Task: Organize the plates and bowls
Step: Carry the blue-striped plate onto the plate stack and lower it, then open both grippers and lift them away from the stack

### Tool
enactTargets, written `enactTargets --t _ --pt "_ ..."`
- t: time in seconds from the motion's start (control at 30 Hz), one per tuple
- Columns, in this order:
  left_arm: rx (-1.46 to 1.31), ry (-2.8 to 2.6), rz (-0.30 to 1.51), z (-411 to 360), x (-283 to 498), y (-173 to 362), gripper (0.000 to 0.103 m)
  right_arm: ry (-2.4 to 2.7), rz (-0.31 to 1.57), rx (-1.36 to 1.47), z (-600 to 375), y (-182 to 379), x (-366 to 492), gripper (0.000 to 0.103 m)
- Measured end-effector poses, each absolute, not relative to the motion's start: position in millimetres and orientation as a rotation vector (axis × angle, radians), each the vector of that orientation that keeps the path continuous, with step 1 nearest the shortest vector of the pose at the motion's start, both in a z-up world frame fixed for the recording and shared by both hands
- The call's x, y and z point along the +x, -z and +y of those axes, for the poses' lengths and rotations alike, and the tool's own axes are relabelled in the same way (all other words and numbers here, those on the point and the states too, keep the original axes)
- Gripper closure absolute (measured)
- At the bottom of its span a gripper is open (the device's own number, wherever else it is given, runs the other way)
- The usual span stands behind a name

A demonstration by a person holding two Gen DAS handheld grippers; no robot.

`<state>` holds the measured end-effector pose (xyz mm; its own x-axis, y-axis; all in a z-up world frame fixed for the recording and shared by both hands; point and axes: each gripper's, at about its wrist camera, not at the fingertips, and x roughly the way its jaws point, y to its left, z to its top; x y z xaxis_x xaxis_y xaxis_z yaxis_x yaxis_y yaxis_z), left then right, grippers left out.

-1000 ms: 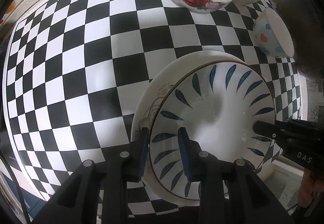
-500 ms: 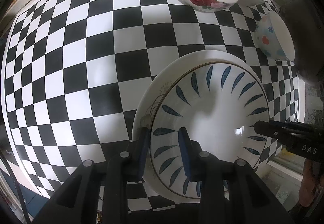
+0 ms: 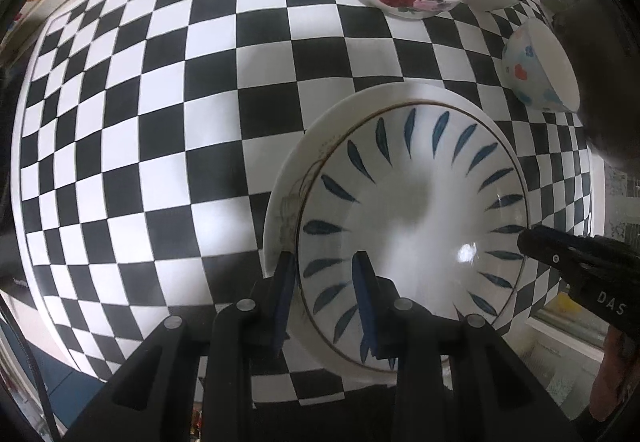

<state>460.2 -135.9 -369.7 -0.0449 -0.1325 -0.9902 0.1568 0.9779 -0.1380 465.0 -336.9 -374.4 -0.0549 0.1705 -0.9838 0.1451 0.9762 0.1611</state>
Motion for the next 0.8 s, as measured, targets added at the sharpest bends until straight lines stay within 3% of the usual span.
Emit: enactTargets --t 0.27,0.37,0.5,0.8 --pt "0.038 0.23 1.489 -142 438 321 0.076 0.004 1.551 0.181 -321 338 434 0.078" --pt "0.039 0.232 1.441 -142 427 299 0.07 0.007 1.516 0.173 -316 319 419 0.078" --pt "0.043 0.223 1.38 -140 413 264 0.061 0.009 1.449 0.177 -312 281 398 0.062" --pt "0.004 0.142 1.266 -125 381 193 0.058 0.016 1.298 0.164 -312 197 350 0.061"
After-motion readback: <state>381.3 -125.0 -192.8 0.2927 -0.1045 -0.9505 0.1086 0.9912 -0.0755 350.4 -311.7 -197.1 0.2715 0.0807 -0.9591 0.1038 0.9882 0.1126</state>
